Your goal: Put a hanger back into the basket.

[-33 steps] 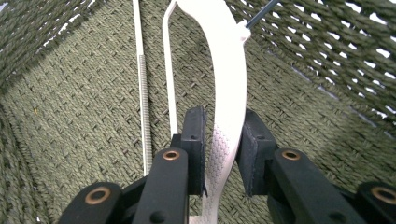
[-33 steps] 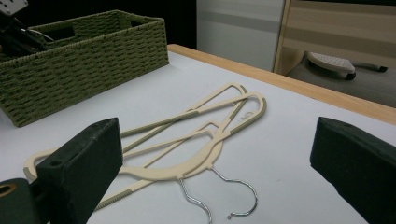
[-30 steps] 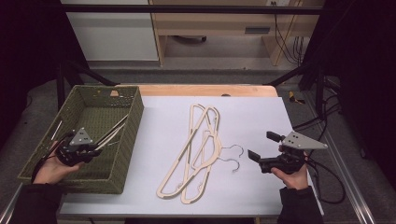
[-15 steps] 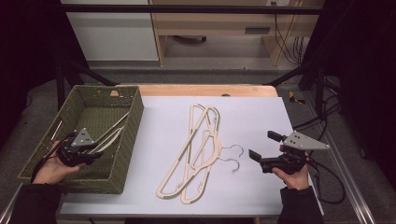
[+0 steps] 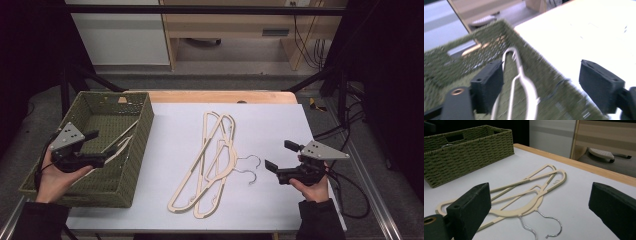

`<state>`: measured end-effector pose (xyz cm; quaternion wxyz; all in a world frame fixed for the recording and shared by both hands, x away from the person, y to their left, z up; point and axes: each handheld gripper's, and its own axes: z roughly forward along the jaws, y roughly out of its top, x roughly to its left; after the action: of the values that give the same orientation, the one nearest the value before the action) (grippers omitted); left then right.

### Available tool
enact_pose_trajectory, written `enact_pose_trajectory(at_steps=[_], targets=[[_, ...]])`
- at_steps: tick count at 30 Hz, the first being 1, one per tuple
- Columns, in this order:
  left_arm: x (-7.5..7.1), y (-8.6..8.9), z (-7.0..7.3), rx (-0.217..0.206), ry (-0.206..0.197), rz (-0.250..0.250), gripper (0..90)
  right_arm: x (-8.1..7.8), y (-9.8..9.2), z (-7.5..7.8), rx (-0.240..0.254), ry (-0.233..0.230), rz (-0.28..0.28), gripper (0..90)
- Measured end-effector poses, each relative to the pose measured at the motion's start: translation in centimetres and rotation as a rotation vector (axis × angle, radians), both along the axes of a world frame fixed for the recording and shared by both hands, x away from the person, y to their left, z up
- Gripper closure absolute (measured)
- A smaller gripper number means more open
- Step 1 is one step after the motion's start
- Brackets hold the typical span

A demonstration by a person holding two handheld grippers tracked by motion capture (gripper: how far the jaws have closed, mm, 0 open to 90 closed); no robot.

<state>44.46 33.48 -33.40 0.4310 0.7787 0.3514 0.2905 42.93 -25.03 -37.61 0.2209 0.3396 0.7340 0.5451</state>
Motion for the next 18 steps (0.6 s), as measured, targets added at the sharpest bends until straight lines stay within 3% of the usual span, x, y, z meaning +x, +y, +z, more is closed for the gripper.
enact_pose_trajectory(at_steps=[6, 9, 10, 14, 18], targets=[[-1.3, -4.4, 0.5, -0.082, -0.044, -0.043, 11.9, 0.4, 0.6, -0.5, -0.018, 0.019, 0.013, 6.7], [-1.9, -6.8, 0.0, -0.142, -0.045, -0.079, 10.9, 0.6, 1.0, -0.8, -0.025, 0.027, 0.022, 7.3], [-1.9, -6.8, 0.0, -0.142, -0.045, -0.079, 10.5, 0.7, 1.2, -0.9, -0.03, 0.028, 0.028, 7.3], [-2.4, -10.0, -1.4, -0.168, -0.042, -0.101, 10.1, 1.0, 1.7, -1.4, -0.047, 0.035, 0.037, 7.3], [-2.5, -11.5, -2.6, -0.203, -0.026, -0.128, 10.1, 1.4, 2.5, -2.0, -0.046, 0.048, 0.056, 7.9]])
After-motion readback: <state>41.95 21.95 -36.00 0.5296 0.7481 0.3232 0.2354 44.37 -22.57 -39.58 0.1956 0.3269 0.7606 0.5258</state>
